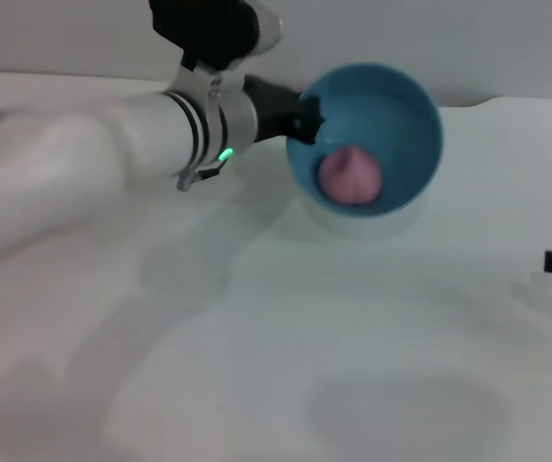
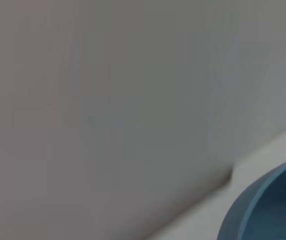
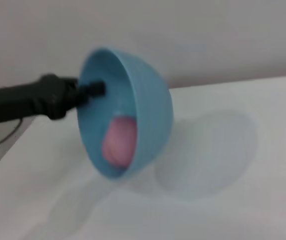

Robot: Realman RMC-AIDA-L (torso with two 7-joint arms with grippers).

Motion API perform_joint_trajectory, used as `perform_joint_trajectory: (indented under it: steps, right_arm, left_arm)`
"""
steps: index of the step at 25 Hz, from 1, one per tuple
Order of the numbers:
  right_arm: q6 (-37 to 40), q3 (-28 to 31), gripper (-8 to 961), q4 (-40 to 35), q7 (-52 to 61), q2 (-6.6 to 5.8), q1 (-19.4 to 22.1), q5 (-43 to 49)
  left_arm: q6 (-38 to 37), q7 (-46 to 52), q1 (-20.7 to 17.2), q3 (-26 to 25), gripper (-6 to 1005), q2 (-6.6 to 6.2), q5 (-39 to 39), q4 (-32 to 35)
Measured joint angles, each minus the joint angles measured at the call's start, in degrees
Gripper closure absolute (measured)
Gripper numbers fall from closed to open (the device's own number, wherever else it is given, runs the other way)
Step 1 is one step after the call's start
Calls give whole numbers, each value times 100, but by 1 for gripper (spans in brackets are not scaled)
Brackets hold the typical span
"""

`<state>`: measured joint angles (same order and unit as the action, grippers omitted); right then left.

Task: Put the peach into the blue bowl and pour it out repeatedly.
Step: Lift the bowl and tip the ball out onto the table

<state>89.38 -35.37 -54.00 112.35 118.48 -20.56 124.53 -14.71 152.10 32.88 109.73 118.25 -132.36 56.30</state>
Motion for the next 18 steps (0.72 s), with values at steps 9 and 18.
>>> perform_joint_trajectory:
  steps: [9, 18]
  right_arm:
    - [324, 581, 518, 48, 4, 18, 151, 281]
    - [390, 603, 517, 48, 6, 14, 100, 282]
  left_arm:
    - [4027, -1926, -615, 2075, 1001, 60, 5, -318]
    - [5789, -4596, -713, 3660, 1000, 82, 183, -616]
